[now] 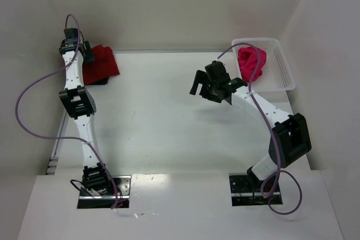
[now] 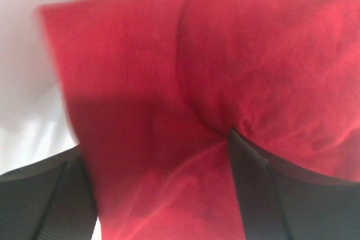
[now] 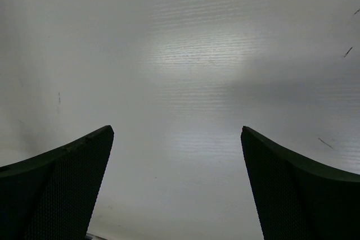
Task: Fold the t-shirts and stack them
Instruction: Put the neatly folded tshirt into the corner of the board with the left arm
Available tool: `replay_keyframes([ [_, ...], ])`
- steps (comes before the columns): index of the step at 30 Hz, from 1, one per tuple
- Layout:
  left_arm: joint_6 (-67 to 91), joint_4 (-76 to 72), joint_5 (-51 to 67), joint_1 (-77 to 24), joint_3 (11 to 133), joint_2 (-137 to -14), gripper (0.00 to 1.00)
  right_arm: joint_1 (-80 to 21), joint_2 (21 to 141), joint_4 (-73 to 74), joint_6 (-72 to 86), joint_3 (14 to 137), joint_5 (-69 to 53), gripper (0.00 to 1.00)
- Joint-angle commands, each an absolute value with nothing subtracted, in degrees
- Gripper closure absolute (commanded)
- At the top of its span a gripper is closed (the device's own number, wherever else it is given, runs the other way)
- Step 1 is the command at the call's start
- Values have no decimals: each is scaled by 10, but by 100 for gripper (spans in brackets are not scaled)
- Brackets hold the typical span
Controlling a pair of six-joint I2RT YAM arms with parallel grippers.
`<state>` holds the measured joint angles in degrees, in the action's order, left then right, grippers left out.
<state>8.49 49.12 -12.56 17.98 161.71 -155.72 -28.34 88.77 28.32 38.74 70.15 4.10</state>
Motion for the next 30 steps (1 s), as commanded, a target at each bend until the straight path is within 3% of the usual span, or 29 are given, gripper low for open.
replay_keyframes([
  [1, 112, 490, -142, 194, 1665, -1553, 10, -279, 876, 278, 401, 713, 42, 0],
  [4, 119, 490, -149, 199, 1670, -1533, 0, -279, 864, 265, 406, 698, 31, 0],
  [14, 144, 497, -142, 193, 1634, -1419, 0, -279, 825, 242, 382, 674, 25, 0],
  [18, 131, 484, -3, 172, 1579, -1398, 0, -279, 814, 230, 367, 674, 25, 0],
  [24, 148, 479, -16, 129, 1585, -1476, 0, -279, 802, 218, 355, 674, 43, 0],
  [30, 195, 491, -48, 124, 1739, -1603, 0, -279, 786, 231, 366, 679, 64, 0],
])
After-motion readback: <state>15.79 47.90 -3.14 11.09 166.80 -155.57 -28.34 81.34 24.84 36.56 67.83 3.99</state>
